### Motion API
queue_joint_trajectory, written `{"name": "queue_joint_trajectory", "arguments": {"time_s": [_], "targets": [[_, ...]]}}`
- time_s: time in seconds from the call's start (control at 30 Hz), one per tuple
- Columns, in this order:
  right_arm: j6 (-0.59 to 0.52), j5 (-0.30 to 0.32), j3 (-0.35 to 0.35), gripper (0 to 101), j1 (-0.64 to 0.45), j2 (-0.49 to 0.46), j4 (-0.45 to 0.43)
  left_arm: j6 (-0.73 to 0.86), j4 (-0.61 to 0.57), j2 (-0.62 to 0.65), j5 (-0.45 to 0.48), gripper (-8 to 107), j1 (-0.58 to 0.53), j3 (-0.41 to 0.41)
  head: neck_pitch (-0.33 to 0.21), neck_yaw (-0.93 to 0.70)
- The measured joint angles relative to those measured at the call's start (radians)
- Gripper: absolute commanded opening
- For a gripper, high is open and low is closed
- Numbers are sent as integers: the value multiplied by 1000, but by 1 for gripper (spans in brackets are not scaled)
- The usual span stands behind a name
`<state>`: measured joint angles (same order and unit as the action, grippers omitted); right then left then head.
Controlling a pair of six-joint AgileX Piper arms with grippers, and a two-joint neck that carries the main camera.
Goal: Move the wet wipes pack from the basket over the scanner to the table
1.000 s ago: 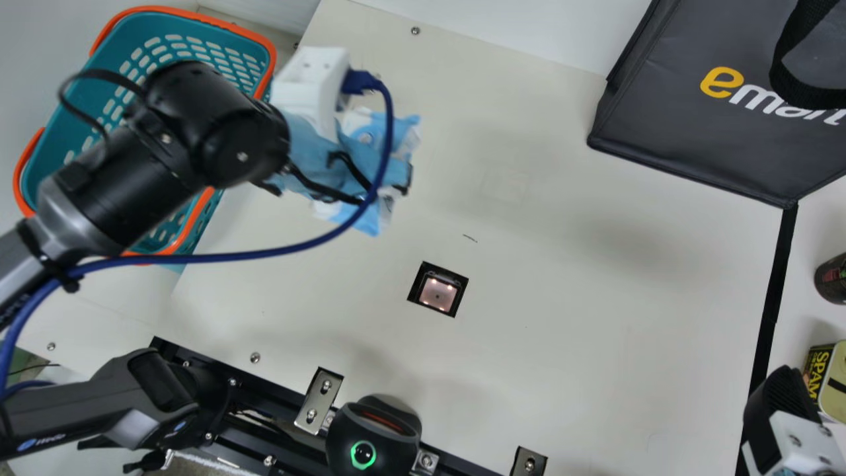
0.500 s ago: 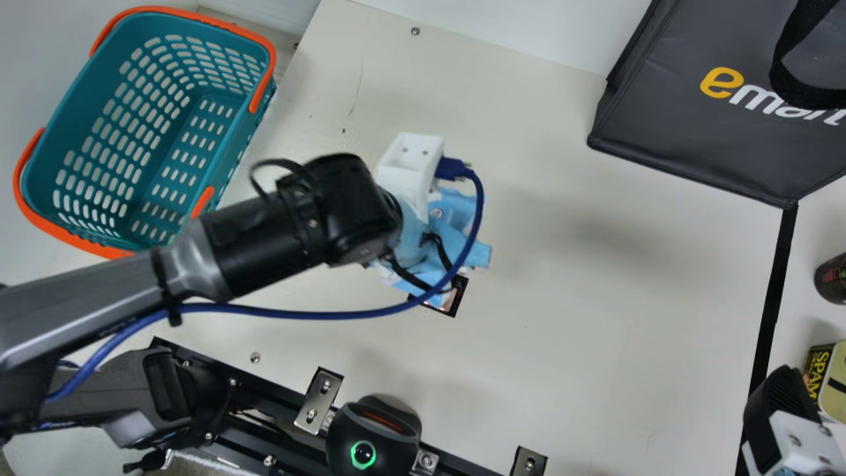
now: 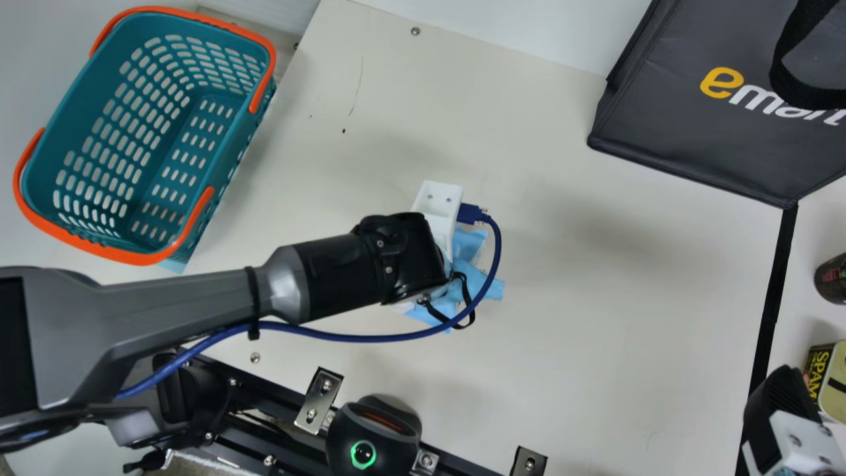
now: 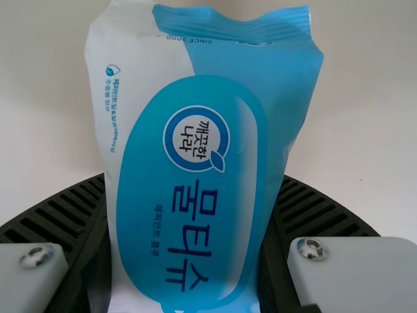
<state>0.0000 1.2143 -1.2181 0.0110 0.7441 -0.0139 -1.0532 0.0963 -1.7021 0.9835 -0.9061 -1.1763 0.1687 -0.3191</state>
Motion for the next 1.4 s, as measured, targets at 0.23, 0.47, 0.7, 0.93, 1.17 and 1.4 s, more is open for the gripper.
{"name": "queue_joint_trajectory", "arguments": {"time_s": [0.23,0.47,0.7,0.93,1.17,1.4], "targets": [[0,0,0,95,0,0,0,-36,16,-31,-25,9,-18,26,-2,0],[0,0,0,95,0,0,0,-48,16,-51,-29,32,-24,30,0,0],[0,0,0,95,0,0,0,-38,4,-58,-27,55,-18,30,0,0],[0,0,0,95,0,0,0,-5,-20,-48,-36,79,-4,32,0,2],[0,0,0,95,0,0,0,77,-74,20,-49,90,43,49,0,0],[0,1,0,95,0,0,0,239,-166,155,-25,90,146,61,0,0]]}}
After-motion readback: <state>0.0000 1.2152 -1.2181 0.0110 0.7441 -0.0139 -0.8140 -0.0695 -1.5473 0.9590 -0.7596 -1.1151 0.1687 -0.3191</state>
